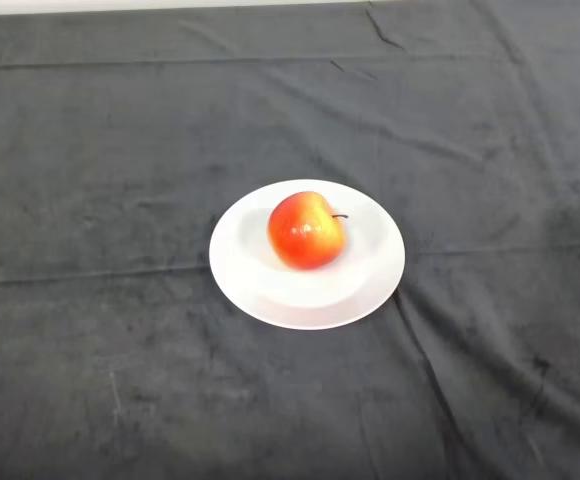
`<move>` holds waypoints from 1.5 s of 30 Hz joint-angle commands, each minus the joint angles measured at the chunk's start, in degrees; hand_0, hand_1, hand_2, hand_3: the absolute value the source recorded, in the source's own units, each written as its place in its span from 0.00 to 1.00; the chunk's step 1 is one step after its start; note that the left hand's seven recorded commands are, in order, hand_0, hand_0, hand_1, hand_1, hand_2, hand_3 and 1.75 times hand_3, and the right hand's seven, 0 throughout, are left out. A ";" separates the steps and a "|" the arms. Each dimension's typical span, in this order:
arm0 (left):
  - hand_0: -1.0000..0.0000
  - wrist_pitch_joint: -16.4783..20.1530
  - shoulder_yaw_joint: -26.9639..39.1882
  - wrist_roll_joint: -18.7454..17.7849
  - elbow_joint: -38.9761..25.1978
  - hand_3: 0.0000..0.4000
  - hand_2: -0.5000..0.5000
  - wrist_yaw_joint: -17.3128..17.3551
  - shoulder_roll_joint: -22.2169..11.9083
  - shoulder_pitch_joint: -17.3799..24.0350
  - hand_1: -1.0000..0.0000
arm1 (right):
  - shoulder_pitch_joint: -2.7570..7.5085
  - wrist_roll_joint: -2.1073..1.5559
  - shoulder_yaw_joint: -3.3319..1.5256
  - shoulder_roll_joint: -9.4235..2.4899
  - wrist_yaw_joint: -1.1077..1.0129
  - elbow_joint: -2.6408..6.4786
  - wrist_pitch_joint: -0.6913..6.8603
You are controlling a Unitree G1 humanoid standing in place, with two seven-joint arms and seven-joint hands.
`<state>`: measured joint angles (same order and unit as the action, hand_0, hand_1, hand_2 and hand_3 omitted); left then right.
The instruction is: Move the apple to the plate
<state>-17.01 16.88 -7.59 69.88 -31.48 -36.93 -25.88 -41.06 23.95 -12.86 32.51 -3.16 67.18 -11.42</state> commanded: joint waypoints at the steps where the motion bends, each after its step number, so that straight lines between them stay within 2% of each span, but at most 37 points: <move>1: 1.00 0.78 0.75 1.42 -2.55 0.00 0.50 -0.51 -3.60 1.03 1.00 | -0.27 0.21 -0.64 1.56 0.47 0.37 -0.19; 45: 1.00 1.70 2.63 2.60 -3.27 0.00 0.50 0.03 -3.15 1.25 1.00 | -0.22 0.19 -0.62 1.57 0.45 0.25 -0.12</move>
<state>-16.32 19.13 -5.91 69.65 -31.47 -36.93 -25.87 -41.06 23.95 -12.86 32.52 -3.16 67.18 -11.42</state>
